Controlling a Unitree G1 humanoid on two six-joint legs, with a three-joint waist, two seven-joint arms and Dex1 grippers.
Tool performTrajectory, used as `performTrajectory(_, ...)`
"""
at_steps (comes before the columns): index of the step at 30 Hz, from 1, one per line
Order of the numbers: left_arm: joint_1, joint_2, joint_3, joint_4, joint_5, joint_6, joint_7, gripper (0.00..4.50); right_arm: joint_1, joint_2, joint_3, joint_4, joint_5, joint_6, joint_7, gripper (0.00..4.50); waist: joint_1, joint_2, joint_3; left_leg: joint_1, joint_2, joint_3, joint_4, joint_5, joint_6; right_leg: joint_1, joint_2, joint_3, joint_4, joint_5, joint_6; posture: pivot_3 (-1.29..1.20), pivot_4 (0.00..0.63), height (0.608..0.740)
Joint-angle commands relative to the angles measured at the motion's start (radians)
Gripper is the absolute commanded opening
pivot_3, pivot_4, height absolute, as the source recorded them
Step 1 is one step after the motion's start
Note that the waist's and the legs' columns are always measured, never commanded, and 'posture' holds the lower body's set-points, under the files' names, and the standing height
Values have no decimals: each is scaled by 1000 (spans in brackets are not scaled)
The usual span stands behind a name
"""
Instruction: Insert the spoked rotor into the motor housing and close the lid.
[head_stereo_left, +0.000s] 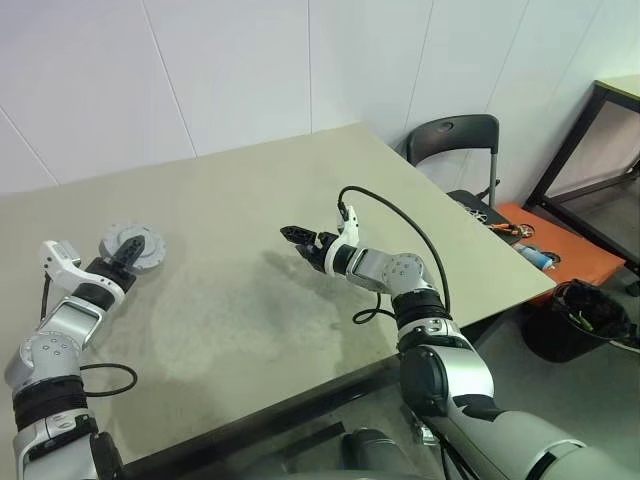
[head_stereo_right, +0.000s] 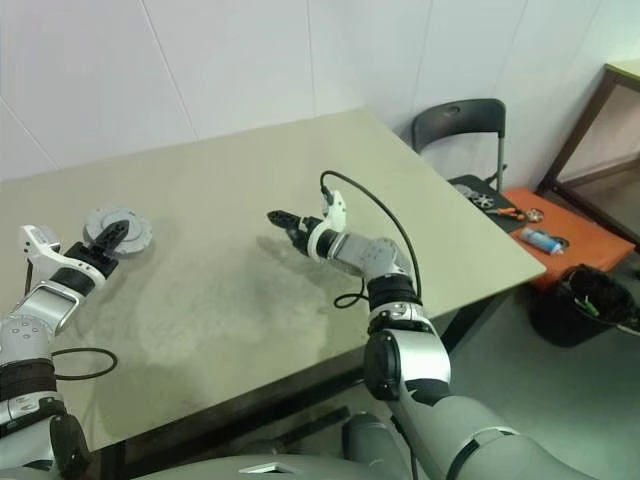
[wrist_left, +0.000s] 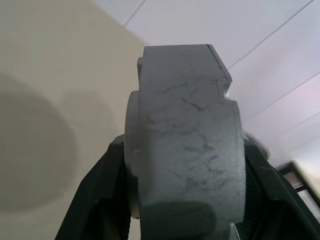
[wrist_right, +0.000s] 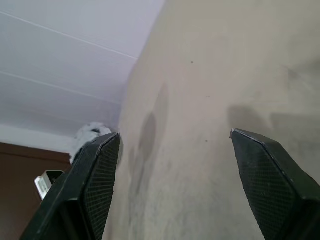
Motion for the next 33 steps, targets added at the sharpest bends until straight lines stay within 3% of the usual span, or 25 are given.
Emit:
performTrajectory(1, -56, 40, 18, 83, 57, -70, -79, 2240, -6, -3, -1, -20, -3, -6, -7, 3670, 0, 0, 0, 0, 0, 0, 0, 0, 0, 0, 0, 0, 0, 0, 0, 0, 0, 740)
performTrajectory(9, -1, -12, -2, 120, 143, -67, -107, 2240, 5, -6, 13, -31, -25, -5, -18, 3670, 0, -2, -1, 0, 0, 0, 0, -1, 1, 0, -1, 1, 0, 0, 0, 0, 0, 740)
performTrajectory(19, 88, -11, -12, 73, 224, -65, -55, 2240, 11, -5, 22, -27, -47, -4, -25, 3670, -20, -2, -4, 1, 0, 0, 0, -3, 5, 0, -1, 2, 2, 0, 0, 0, 0, 740)
performTrajectory(26, 107, 12, -19, 65, 258, -44, -93, 4455, 18, -1, 26, -34, -53, -1, -20, 3713, -29, -3, -5, 3, 0, 0, 0, -2, 3, 1, 0, 2, 4, 0, 0, 0, 0, 740)
performTrajectory(33, 136, 104, 53, 114, 244, -19, -176, 4455, 31, 2, 36, -46, -55, -1, -12, 3713, -35, -3, -5, 3, 0, 0, 0, -2, 3, 1, 0, 2, 5, 0, 0, 0, 0, 740)
